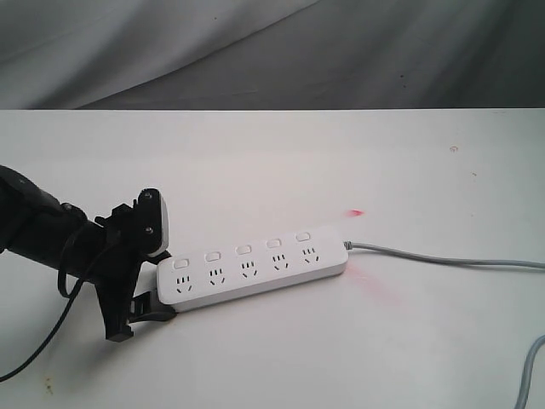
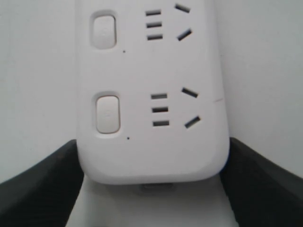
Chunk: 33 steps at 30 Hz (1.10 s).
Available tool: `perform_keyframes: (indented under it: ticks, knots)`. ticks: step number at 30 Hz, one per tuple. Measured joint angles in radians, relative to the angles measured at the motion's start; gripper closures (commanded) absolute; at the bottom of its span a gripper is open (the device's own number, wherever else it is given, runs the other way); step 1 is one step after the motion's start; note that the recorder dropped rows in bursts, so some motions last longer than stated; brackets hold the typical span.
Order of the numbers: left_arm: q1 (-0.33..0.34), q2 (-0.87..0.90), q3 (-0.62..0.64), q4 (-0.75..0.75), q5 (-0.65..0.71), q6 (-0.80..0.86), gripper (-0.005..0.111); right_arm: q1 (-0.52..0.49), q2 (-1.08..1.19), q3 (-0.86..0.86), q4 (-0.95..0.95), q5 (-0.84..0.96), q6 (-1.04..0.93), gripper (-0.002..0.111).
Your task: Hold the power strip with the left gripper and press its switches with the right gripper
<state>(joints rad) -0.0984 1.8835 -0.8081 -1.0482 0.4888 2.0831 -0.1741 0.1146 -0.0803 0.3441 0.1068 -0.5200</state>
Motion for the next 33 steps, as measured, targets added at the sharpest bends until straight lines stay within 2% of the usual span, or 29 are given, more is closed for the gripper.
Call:
perform_keyframes:
  ticks: [3,7,33]
  knots:
    - [0.0,0.0,0.0,0.0,0.0,0.0,0.05,0.0,0.0,0.058,-0.091,-0.077,0.149,0.108]
    - [0.0,0.0,0.0,0.0,0.0,0.0,0.05,0.0,0.0,0.075,-0.121,-0.085,0.213,0.108]
    - [0.0,0.0,0.0,0.0,0.0,0.0,0.05,0.0,0.0,0.077,-0.133,-0.033,0.229,0.108]
